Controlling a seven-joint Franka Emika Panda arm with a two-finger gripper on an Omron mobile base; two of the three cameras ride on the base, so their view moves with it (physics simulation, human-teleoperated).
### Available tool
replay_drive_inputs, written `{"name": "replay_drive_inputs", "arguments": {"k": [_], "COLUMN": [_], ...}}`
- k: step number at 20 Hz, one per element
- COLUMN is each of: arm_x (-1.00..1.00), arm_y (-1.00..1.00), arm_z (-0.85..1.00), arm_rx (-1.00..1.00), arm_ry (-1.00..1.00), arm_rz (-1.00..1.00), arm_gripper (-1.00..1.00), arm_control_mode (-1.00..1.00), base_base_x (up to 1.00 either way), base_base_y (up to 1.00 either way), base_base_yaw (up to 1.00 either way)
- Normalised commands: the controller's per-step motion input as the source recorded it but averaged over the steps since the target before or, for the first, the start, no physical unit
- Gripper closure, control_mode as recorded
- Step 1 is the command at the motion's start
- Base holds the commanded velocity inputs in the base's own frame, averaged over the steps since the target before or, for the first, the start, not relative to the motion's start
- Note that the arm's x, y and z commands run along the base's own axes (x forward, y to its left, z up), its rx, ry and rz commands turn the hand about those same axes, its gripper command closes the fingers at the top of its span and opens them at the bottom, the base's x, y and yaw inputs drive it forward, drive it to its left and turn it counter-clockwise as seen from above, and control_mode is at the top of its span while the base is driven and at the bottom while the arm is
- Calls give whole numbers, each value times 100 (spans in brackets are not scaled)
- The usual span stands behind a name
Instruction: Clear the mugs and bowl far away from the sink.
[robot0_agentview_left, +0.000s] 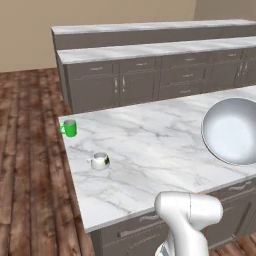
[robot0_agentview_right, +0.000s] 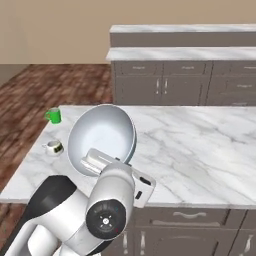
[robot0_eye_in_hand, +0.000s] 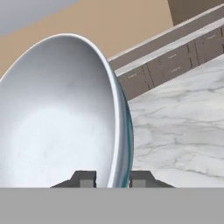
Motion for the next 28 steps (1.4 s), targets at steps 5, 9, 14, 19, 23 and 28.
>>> {"name": "replay_drive_inputs", "arguments": {"k": [5,9,14,19,23,28], "arm_x": [0,0,0,57,66,41], "arm_y": [0,0,0,11,12,2], "arm_z": [0,0,0,-8,-26,-45], "arm_rx": [0,0,0,-5,-10,-7], "arm_ry": [0,0,0,25,41,40], "arm_rz": [0,0,0,0,0,0], "arm_gripper": [100,100,100,100,100,100], "arm_control_mode": [100,100,100,-100,-100,-100], "base_base_x": [59,52,17,7,0,0], "base_base_y": [9,4,-9,0,0,0], "base_base_yaw": [34,35,9,0,0,0]}}
